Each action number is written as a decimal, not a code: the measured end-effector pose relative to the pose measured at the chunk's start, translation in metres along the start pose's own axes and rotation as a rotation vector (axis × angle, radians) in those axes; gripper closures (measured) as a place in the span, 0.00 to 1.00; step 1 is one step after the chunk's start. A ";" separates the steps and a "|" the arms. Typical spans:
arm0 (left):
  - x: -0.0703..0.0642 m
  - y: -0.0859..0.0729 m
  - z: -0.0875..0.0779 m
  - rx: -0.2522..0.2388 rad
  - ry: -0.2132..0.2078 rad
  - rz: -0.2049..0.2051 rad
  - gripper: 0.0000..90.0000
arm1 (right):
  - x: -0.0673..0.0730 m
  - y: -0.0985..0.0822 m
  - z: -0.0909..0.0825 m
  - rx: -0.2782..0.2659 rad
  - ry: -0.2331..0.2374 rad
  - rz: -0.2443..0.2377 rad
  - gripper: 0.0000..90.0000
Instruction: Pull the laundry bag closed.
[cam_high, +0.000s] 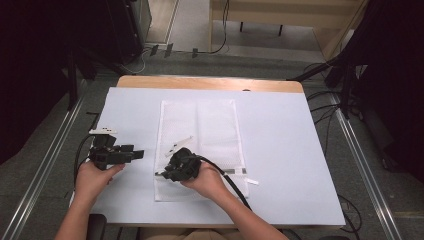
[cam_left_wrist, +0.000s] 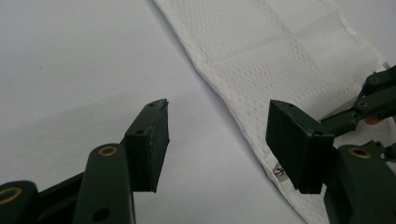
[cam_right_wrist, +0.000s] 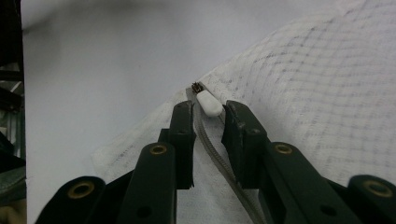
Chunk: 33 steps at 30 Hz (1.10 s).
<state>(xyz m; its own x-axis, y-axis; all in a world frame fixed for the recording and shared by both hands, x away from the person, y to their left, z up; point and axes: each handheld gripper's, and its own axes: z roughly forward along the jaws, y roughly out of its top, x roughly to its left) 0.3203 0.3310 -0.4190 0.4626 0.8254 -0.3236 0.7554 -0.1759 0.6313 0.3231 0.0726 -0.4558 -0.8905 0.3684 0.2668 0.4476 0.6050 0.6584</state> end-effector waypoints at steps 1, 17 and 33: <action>0.000 0.000 0.000 0.000 0.000 0.000 0.44 | -0.001 0.000 0.001 0.002 0.003 -0.003 0.82; 0.000 0.000 0.000 -0.001 -0.002 0.001 0.44 | 0.001 0.007 0.016 0.031 0.003 0.001 0.81; 0.001 -0.001 -0.001 0.005 -0.009 0.009 0.46 | 0.006 0.010 0.023 0.019 -0.016 -0.042 0.92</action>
<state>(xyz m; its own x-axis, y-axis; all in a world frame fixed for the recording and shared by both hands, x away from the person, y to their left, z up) 0.3194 0.3323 -0.4191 0.4740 0.8187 -0.3241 0.7532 -0.1864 0.6308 0.3243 0.0967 -0.4640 -0.9073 0.3534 0.2281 0.4115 0.6337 0.6550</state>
